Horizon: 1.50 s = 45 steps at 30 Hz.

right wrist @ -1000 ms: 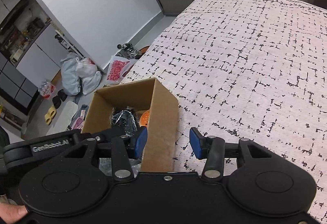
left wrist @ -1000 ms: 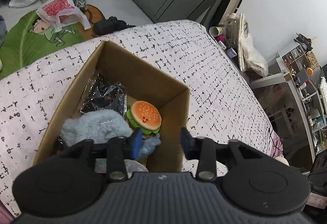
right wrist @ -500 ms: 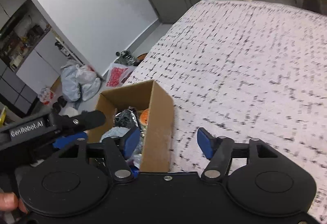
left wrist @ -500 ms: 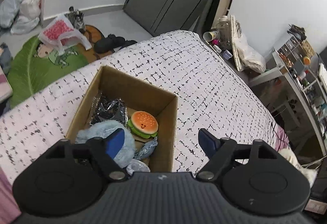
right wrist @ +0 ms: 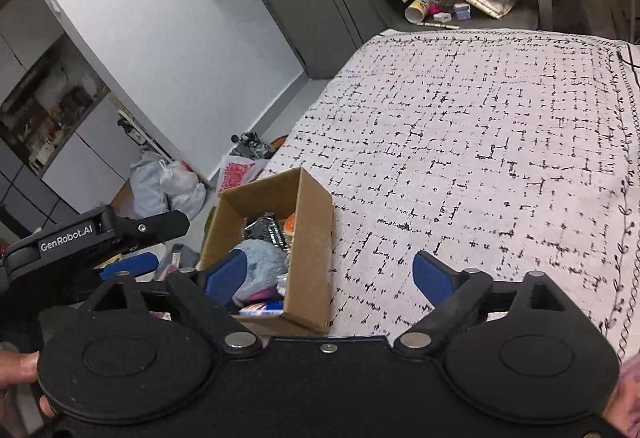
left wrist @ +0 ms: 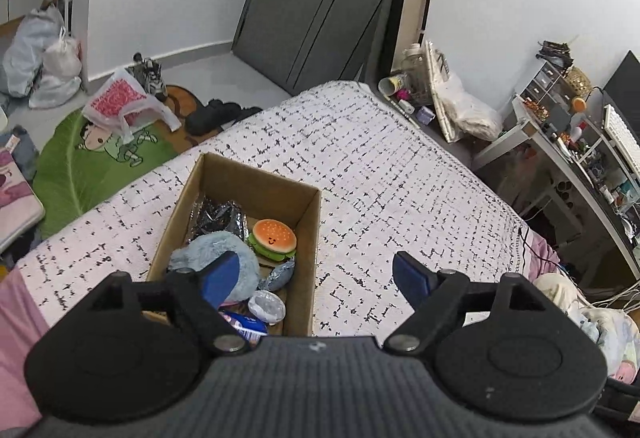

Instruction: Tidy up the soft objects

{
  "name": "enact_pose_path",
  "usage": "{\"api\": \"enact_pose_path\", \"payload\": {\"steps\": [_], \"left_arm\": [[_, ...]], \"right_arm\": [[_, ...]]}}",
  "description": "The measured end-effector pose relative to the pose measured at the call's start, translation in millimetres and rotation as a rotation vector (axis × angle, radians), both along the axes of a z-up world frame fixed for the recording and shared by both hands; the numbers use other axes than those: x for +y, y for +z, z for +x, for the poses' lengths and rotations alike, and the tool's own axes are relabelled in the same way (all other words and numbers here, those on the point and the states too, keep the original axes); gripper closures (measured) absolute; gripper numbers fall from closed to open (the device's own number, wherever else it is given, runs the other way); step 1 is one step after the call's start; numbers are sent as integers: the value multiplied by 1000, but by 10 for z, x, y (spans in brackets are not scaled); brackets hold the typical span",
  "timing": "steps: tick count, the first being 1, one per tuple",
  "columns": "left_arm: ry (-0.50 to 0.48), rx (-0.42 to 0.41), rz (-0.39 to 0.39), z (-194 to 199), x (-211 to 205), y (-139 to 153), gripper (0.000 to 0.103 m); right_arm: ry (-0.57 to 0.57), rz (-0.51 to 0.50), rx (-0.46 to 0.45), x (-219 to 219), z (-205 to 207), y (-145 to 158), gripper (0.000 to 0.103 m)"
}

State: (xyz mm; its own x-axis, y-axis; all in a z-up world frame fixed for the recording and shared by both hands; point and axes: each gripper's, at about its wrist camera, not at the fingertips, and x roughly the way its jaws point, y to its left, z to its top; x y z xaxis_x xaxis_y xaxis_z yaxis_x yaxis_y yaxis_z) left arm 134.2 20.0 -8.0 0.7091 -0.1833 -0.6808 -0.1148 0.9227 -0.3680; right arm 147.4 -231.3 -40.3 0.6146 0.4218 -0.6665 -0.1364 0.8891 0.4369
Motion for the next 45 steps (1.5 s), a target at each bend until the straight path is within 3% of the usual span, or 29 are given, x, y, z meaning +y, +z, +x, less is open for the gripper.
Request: {"api": "enact_pose_path", "payload": {"steps": [9,25,39,45], "left_arm": [[11,-19,60,-414,-49,183,13],[-3,-77,158,-1010,-136,536,8],[-23,-66,279,-1470,-172,551,1],[-39,-69,287,-1592,-174,539,1]], "right_arm": [[-1,0,-27,-155,-400,179,0],[0,21,-85,-384,-1012,484,0],[41,-59,-84,-334,-1381,579,0],[37,-115,-87,-382,-1471,642,0]]}}
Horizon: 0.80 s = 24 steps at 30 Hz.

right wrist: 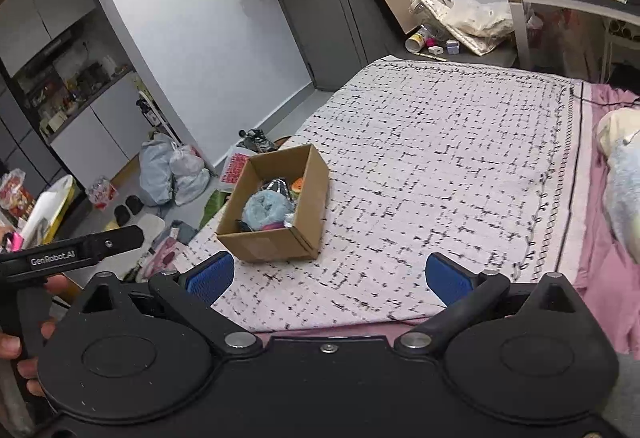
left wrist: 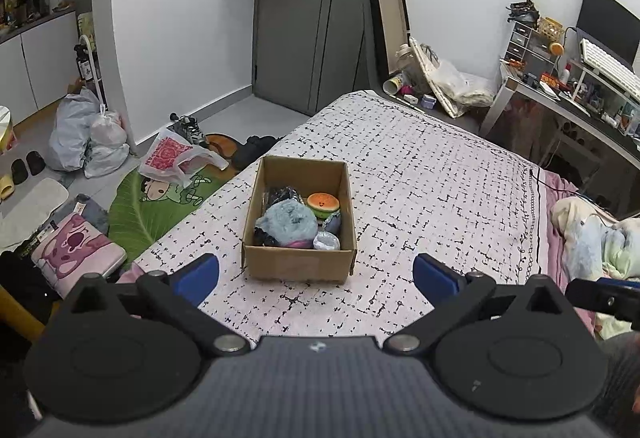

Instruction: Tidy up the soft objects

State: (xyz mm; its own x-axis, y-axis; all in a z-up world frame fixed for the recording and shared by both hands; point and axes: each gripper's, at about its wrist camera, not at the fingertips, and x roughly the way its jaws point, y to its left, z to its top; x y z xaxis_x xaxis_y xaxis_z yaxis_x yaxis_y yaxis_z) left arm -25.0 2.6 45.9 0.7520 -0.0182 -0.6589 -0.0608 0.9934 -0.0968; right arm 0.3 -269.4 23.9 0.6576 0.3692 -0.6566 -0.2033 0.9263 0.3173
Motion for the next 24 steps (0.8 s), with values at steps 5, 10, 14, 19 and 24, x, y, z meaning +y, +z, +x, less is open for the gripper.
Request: {"api": "enact_pose_path", "payload": {"steps": [5,10,14,19,24], "left_arm": [[-12,-7,-6,-43,6,-2,1],[-29,-12,-7,-31,-34,-19,1],[-22,-5,-6,-15,-41,-38,1],[-12,-4,0,5,-20,-60,1],[-13,-5,-1,24,-14,-75,1]], "right_arm": [[-34,7,-3,-129,-28,21,0],[-62,-24,-11,-198,-61,44,0],[-75,-31,-12,-252,-63,-19,0],[-83,-22,4,-284,-48,-48,0],[-59,-40,13,-243,-29,-87,0]]}}
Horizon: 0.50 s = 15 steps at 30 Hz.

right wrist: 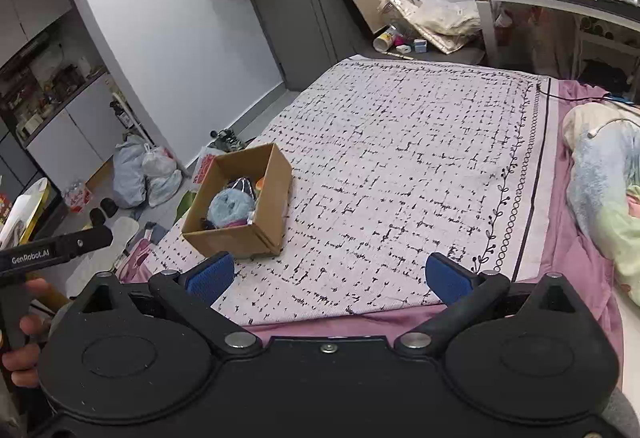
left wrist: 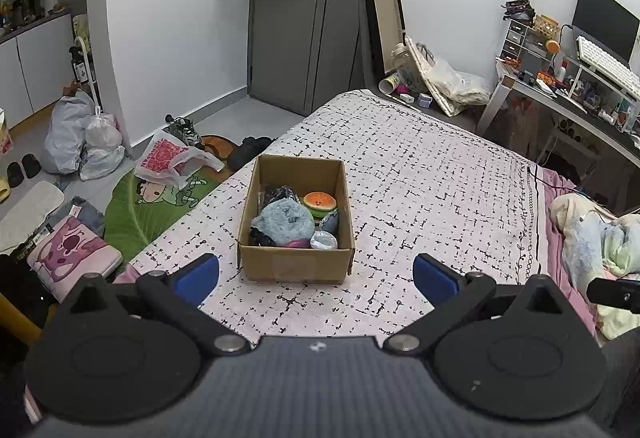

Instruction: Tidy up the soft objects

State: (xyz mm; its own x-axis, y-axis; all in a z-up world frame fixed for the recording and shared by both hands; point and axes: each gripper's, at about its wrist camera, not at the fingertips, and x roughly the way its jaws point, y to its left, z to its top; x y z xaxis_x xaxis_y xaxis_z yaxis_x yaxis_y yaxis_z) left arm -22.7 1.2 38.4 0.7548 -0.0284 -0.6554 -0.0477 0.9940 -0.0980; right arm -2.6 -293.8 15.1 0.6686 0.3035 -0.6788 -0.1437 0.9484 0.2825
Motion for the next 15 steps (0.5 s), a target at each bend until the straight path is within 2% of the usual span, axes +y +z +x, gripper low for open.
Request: {"api": "enact_pose_path", "payload": {"steps": [15], "left_arm": [[-11,18,11,0,-77,-54,1]], "right_arm": [[54,41,8,14,-11,-41,0]]}}
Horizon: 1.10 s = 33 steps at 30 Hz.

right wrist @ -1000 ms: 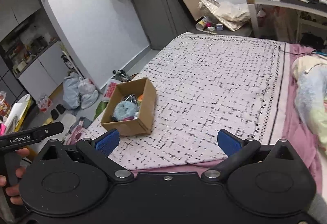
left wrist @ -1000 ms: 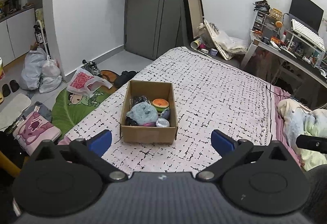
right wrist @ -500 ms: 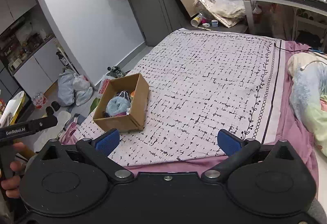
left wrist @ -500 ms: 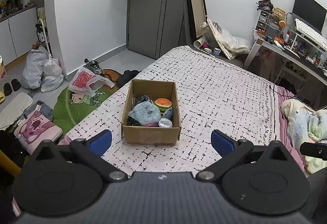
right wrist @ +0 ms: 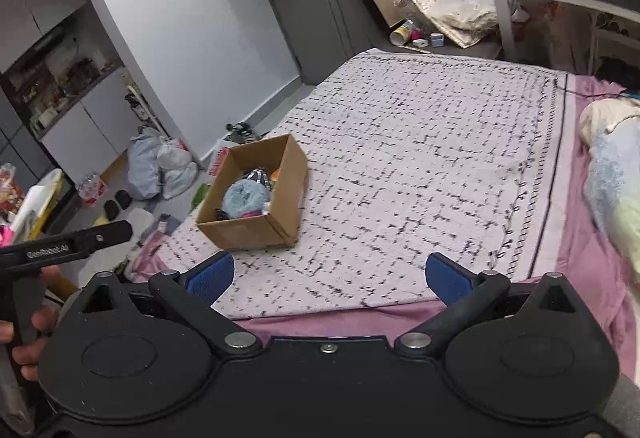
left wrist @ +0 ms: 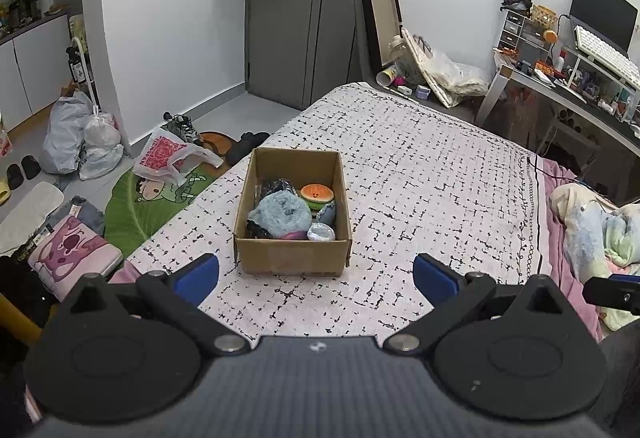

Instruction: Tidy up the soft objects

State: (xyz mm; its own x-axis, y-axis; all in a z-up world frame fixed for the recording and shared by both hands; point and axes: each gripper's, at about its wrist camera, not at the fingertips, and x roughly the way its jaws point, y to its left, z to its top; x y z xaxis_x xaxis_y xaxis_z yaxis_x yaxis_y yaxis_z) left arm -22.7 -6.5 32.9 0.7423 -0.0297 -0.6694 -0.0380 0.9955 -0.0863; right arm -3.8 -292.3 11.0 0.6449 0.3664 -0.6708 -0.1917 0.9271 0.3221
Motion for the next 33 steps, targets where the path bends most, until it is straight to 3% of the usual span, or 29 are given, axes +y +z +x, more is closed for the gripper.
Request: {"api": "enact_pose_path", "payload": {"steps": [33], "left_arm": [[-37,11,18,-63,-118,-35,1]], "right_arm": [[14,-40,5,42,3,-32,0]]}}
